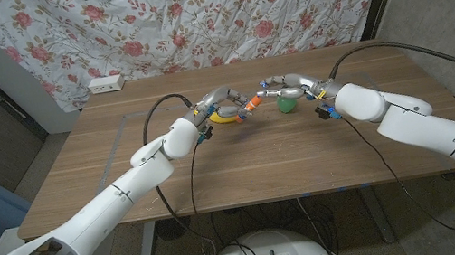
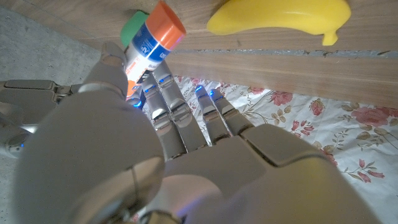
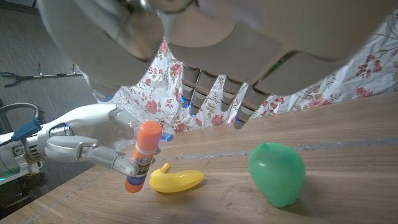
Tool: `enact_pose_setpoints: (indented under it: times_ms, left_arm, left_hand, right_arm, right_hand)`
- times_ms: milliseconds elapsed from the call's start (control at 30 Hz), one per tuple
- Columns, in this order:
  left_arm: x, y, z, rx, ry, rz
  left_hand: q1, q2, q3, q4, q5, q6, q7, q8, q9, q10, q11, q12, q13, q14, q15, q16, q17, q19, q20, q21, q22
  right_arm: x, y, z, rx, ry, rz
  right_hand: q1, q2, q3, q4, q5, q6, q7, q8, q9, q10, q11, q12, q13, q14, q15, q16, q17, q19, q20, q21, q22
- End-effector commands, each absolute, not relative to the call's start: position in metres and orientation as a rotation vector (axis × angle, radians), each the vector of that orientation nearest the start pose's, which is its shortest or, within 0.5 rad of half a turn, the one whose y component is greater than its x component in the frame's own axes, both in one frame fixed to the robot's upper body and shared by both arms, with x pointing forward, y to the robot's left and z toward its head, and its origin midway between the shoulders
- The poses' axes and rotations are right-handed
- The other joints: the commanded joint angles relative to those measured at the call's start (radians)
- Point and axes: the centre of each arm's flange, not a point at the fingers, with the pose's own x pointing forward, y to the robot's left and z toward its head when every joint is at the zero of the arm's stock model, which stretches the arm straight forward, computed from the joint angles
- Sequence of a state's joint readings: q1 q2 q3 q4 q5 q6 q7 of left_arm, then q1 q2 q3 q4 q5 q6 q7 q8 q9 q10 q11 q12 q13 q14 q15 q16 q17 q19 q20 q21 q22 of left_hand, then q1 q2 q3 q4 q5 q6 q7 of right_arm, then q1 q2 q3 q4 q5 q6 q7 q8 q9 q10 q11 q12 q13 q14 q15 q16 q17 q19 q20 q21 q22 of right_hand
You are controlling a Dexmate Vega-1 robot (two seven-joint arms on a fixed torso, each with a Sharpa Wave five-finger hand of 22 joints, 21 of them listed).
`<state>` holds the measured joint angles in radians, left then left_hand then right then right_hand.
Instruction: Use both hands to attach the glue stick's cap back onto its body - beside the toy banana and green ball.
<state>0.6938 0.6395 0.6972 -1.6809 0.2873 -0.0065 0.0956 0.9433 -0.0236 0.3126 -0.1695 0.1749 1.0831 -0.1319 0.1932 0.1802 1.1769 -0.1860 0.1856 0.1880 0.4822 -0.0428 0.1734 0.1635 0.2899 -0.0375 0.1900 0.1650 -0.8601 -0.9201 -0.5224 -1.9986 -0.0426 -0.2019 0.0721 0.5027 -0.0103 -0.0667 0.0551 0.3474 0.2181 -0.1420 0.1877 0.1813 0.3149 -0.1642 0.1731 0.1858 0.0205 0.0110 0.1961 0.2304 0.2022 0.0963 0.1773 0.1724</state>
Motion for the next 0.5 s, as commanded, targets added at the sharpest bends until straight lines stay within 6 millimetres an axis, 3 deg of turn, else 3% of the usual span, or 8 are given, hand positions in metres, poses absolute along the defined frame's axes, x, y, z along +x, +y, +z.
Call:
enact_pose_setpoints:
  times_ms: [33, 500]
  left_arm:
    - [0.598, 0.137, 0.025, 1.052, -0.821, -0.209]
    - [0.599, 0.141, 0.027, 1.032, -0.83, -0.191]
  left_hand:
    - [0.052, 0.064, 0.002, 0.005, 0.006, 0.08, -0.002, 0.008, 0.012, 0.034, -0.036, 0.005, 0.003, 0.0, -0.152, 0.003, 0.001, 0.01, -0.08, -0.001, 0.003]
    - [0.053, 0.065, 0.001, 0.005, 0.007, 0.083, -0.003, 0.01, 0.012, 0.037, -0.036, 0.007, 0.004, 0.001, -0.152, 0.004, 0.001, 0.01, -0.079, -0.001, 0.003]
  right_arm:
    - [0.542, -0.208, 0.013, -1.0, -0.63, 0.243]
    - [0.531, -0.207, -0.007, -0.96, -0.715, 0.165]
  right_hand:
    - [-0.019, 0.008, -0.005, 0.015, -0.007, -0.009, 0.01, -0.006, 0.001, -0.017, 0.0, 0.004, 0.002, -0.009, 0.001, 0.007, 0.004, -0.013, 0.002, 0.001, 0.0]
    - [-0.064, 0.026, -0.014, 0.038, -0.018, 0.004, 0.026, 0.003, 0.001, -0.049, 0.005, 0.002, 0.0, -0.018, -0.003, 0.011, 0.005, -0.024, 0.005, 0.005, 0.0]
